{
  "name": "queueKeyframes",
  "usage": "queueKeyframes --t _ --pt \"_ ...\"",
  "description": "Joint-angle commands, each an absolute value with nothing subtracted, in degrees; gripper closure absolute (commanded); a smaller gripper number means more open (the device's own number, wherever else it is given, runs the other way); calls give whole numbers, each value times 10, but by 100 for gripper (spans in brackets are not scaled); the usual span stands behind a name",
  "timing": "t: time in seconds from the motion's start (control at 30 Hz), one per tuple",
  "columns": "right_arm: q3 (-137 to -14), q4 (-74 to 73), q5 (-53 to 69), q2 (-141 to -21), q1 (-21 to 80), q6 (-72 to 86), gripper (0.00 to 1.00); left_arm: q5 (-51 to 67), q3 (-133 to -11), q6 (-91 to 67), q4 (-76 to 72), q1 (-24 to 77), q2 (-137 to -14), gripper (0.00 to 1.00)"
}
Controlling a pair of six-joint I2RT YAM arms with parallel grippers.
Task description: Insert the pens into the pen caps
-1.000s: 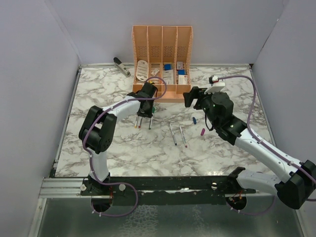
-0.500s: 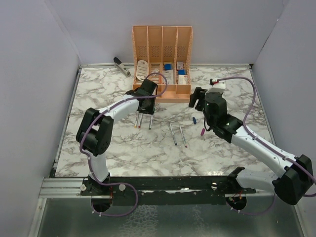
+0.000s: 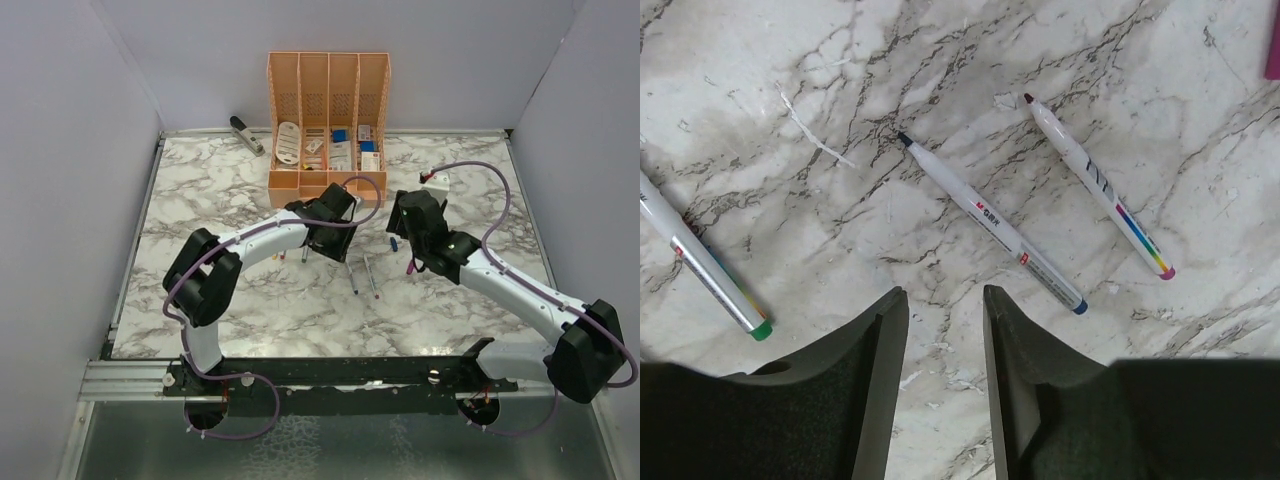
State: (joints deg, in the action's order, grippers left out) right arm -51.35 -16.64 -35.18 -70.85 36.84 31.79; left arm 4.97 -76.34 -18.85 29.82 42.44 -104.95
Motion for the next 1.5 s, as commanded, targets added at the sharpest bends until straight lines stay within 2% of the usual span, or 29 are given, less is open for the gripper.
queueKeyframes --t 0.0,0.17,0.3,0.53,1.03,1.33,1.43,1.47 --pt "-513 -172 -386 -687 364 334 41 50 -785 -180 333 427 -1068 59" --pt "-501 -152 -376 -662 363 316 47 51 -805 -189 333 437 -1093 53" --pt "-495 -149 -372 -646 363 303 47 53 -827 -192 333 445 -1119 50" --pt "-496 -152 -375 -629 362 287 33 62 -864 -188 334 455 -1151 46" --pt "-485 -156 -371 -607 362 296 32 77 -836 -197 350 456 -1171 46" --pt "-492 -152 -370 -609 362 288 33 50 -845 -176 362 457 -1201 50" --pt "-498 -149 -373 -614 362 279 33 28 -848 -163 368 457 -1205 57" --pt "-501 -149 -375 -615 362 278 33 21 -849 -156 368 457 -1207 63"
